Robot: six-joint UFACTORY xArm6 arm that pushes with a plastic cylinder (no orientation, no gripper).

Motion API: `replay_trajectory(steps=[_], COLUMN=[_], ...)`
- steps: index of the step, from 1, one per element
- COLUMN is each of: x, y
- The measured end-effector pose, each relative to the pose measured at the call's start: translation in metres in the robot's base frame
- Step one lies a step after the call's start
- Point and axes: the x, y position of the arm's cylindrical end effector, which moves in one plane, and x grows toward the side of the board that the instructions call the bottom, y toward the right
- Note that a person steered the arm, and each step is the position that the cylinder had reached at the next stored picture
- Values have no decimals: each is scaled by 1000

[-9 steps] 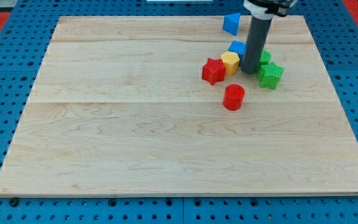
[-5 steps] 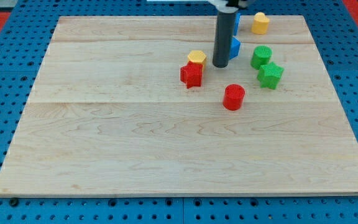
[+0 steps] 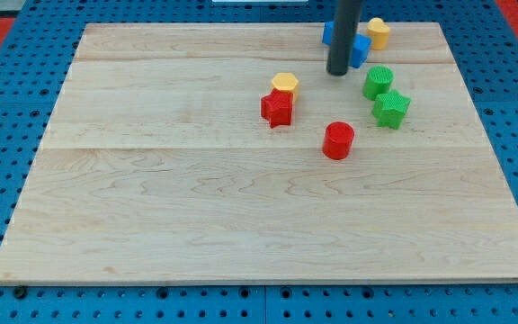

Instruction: Push the blue cube and the yellow hexagon into the blue triangle

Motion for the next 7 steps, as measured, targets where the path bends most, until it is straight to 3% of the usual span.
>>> replay_trajectory(steps=[1,2,3,5,6,7], x=[45,55,18,-22,-19,-51], y=[-23,-53,-80,-73,-105,-79])
